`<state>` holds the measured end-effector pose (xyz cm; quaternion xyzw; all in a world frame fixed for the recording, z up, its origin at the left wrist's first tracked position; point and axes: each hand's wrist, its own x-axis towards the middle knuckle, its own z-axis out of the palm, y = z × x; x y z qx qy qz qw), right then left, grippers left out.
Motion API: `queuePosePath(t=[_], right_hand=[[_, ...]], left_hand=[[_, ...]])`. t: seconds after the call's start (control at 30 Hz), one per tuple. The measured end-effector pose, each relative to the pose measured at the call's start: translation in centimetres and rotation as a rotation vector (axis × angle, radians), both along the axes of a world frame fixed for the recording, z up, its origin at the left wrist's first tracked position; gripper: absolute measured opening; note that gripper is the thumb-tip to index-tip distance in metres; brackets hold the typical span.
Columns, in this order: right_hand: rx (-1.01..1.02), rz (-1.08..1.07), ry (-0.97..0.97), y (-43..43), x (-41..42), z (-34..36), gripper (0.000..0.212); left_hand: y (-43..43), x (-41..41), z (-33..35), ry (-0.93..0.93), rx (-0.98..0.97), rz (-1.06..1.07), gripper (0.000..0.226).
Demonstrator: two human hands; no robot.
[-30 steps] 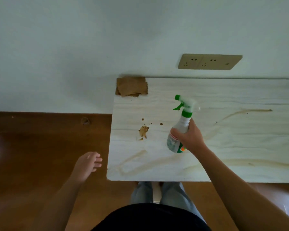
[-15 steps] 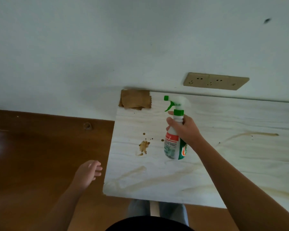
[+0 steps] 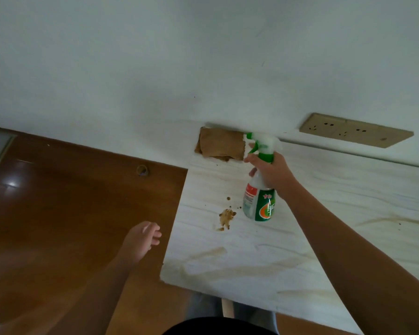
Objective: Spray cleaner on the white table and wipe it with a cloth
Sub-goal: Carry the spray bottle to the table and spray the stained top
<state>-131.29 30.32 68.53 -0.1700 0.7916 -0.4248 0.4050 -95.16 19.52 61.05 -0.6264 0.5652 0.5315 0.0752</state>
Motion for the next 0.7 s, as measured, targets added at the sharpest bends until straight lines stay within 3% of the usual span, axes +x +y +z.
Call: queuePosePath(t=[0.2, 0.37, 0.7], right_hand=[[-0.078, -0.043, -0.061, -1.4, -0.8, -0.7, 0.017], [0.038, -0.053, -0.037, -2.1, -1.6, -1.6, 0.026], [0.152, -0.016, 0.132, -1.9, -1.6, -2.6, 0.019]], left_hand=[[-0.5, -0.4, -0.6, 0.000, 0.016, 0.016, 0.022], [-1.3, -0.8, -1.2, -0.003, 0.031, -0.012, 0.021], [-2.3, -1.1, -1.5, 0.014, 0.048, -0.043, 0.018]])
